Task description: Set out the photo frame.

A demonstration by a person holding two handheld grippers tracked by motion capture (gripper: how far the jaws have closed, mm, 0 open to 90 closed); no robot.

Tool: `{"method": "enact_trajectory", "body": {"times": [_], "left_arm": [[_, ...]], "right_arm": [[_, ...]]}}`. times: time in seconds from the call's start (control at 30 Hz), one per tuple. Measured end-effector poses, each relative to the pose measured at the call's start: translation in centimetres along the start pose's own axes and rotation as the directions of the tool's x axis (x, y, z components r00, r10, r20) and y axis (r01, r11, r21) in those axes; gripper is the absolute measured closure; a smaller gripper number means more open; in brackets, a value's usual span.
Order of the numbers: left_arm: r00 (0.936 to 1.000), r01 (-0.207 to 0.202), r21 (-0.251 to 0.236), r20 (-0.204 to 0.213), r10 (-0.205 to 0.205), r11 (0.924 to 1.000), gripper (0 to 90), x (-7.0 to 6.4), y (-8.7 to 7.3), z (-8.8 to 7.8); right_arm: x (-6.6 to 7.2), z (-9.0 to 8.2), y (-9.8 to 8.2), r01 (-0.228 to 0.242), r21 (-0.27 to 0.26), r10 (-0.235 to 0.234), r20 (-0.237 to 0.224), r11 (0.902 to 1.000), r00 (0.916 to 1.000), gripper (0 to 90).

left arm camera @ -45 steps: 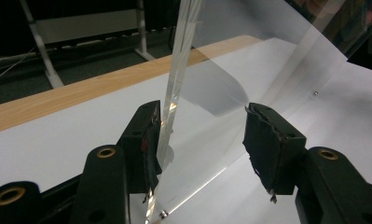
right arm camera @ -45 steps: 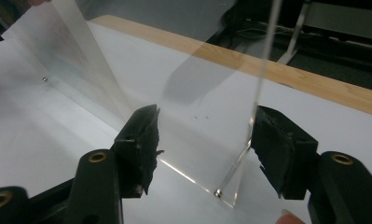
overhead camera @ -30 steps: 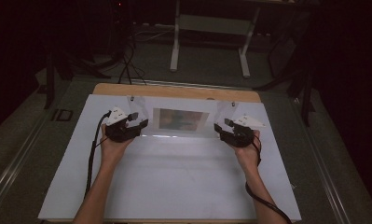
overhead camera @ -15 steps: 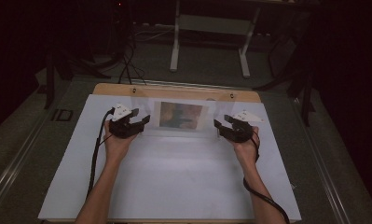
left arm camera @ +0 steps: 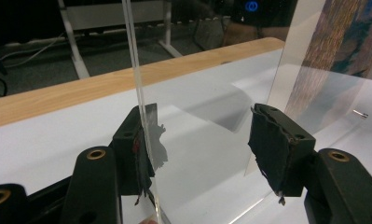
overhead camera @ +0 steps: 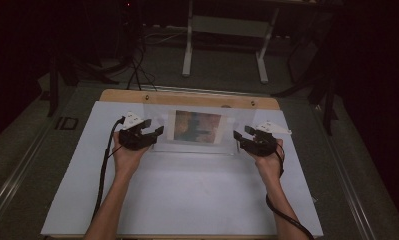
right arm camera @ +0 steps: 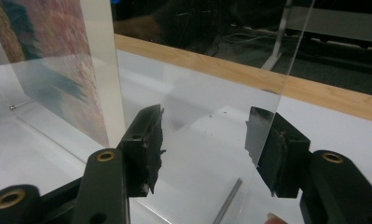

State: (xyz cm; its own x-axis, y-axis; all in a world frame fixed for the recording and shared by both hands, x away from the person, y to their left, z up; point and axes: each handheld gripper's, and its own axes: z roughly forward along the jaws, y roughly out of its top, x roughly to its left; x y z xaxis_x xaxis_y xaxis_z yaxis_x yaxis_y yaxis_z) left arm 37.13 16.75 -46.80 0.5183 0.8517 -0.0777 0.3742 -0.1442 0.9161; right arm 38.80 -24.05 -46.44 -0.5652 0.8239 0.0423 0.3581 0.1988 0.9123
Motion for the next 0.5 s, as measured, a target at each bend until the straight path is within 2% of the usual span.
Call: {"method": "enact_trajectory", "body": {"times": [0.27,0.5], "left_arm": [[0.9996,0.028,0.033,-0.003,-0.028,0.9991,42.0,-0.7,-0.3,-0.9],[0.9994,0.032,0.048,-0.011,-0.032,0.9983,42.0,-1.1,-0.5,-1.6]], "right_arm": [[0.4,-0.8,-0.3,-0.019,0.016,0.020,-0.015,0.9997,0.9997,45.4],[0.8,-1.2,-0.7,-0.033,0.019,0.034,-0.022,0.9993,0.9992,45.3]]}}
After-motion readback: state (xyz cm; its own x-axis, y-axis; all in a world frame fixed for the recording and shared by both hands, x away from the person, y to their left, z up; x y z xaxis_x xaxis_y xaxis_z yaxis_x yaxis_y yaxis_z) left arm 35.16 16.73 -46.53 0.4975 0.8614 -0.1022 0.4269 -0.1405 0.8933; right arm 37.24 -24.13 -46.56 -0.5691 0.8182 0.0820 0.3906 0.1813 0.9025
